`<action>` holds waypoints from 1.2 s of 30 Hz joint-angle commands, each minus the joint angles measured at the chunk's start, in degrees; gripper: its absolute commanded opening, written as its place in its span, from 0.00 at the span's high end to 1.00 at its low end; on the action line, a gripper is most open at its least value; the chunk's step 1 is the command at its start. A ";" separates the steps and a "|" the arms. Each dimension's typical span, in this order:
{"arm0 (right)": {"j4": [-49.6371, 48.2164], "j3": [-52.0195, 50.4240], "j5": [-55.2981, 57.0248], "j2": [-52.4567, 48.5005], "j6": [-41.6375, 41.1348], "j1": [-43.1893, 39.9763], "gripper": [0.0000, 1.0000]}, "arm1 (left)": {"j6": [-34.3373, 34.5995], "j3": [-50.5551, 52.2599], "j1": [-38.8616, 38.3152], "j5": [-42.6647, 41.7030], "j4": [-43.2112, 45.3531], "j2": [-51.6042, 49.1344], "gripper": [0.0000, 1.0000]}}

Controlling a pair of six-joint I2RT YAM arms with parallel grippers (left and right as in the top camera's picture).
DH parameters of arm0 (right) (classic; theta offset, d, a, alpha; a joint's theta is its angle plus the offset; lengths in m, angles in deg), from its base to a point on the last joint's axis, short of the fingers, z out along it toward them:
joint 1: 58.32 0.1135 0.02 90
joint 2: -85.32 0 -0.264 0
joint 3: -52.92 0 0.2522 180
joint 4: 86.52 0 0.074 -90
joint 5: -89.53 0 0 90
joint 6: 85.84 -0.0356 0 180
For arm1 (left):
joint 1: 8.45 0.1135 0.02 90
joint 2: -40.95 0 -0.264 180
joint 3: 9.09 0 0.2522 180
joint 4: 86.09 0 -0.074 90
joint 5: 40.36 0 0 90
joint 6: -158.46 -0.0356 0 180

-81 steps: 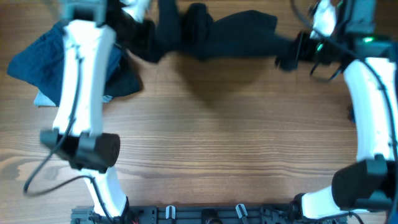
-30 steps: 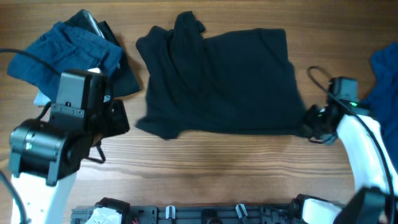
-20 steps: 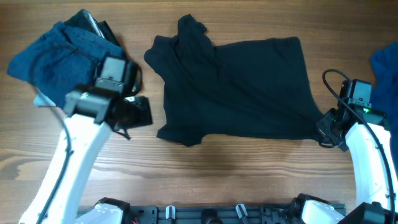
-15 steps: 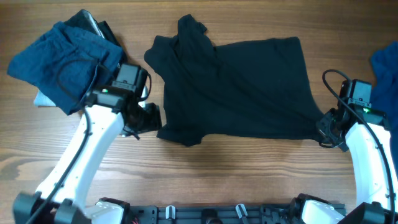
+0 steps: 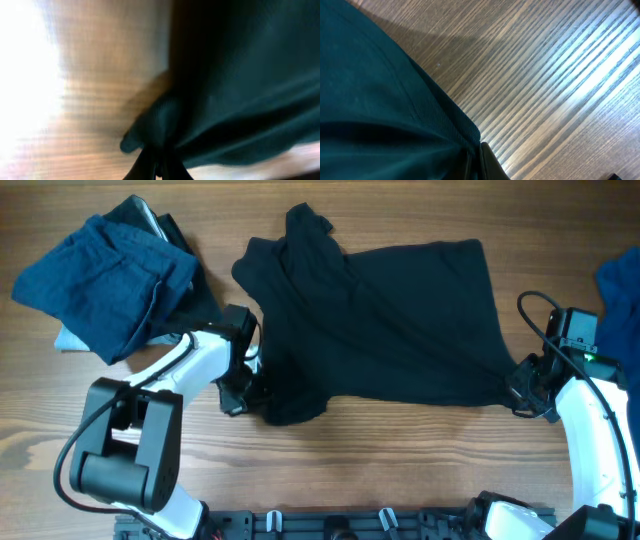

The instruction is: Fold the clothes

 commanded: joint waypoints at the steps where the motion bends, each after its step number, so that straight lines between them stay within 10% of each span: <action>1: -0.81 0.26 0.44 0.04 0.44 -0.20 0.96 | -0.13 0.35 0.09 -1.36 -5.22 4.46 0.96; 17: -1.68 0.26 3.10 0.04 0.52 -0.20 0.94 | 3.69 0.35 2.27 0.44 -29.46 33.86 0.96; 20: -1.77 0.26 3.10 0.04 0.52 -0.20 0.90 | 4.42 0.35 2.27 1.60 -29.24 34.97 0.68; 30: -2.78 0.26 -1.33 0.04 1.49 -0.20 0.74 | 6.75 0.37 2.29 5.99 -9.29 33.07 0.41; 36: -12.98 0.26 -34.16 0.04 23.10 -0.20 0.72 | 7.41 0.37 3.26 10.40 8.48 23.67 0.38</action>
